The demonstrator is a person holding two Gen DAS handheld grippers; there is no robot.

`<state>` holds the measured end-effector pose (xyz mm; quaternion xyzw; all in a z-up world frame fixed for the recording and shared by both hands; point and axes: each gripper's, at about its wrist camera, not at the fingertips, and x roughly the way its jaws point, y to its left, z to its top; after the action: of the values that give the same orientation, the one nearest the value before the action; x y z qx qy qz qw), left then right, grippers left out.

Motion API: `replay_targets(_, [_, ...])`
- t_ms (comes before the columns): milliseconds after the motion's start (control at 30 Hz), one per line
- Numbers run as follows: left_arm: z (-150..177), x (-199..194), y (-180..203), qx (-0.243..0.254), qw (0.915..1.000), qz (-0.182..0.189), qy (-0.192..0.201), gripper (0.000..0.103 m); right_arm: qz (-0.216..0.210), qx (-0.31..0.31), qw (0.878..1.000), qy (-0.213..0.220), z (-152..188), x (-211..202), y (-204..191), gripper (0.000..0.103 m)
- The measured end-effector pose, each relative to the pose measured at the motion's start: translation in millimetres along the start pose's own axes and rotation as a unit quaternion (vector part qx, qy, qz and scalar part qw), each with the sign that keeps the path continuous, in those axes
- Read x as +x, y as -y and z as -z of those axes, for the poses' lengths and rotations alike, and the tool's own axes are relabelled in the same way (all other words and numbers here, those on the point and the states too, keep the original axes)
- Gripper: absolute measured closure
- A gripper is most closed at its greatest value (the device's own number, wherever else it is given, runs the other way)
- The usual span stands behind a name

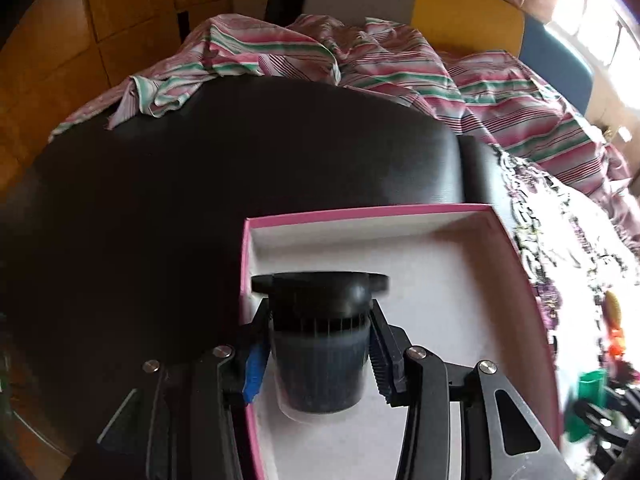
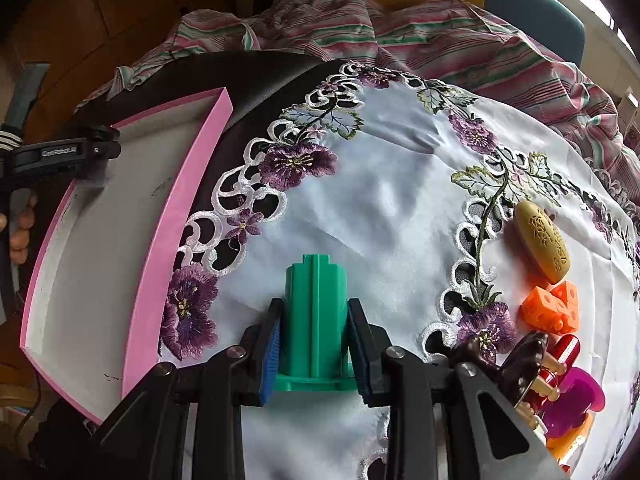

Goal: Organize rigid objects
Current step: 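Carry the grey cup into the pink tray and open the left gripper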

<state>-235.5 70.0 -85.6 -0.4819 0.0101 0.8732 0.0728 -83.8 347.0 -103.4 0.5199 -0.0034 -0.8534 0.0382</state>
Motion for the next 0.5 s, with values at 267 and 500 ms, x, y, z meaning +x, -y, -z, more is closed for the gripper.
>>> replay_targets(267, [22.1,-56.1,-0.6,0.017,0.9965,-0.034,0.075,0.045,0.003,-0.001,1.000,0.002,0.0,0.2,-1.7,0.073])
replay_targets(500, [52.2,-123.1,-2.5,0.023,0.9895,-0.047,0.135,0.045,0.008,-0.002,1.000,0.005,0.0,-0.6,-3.4,0.073])
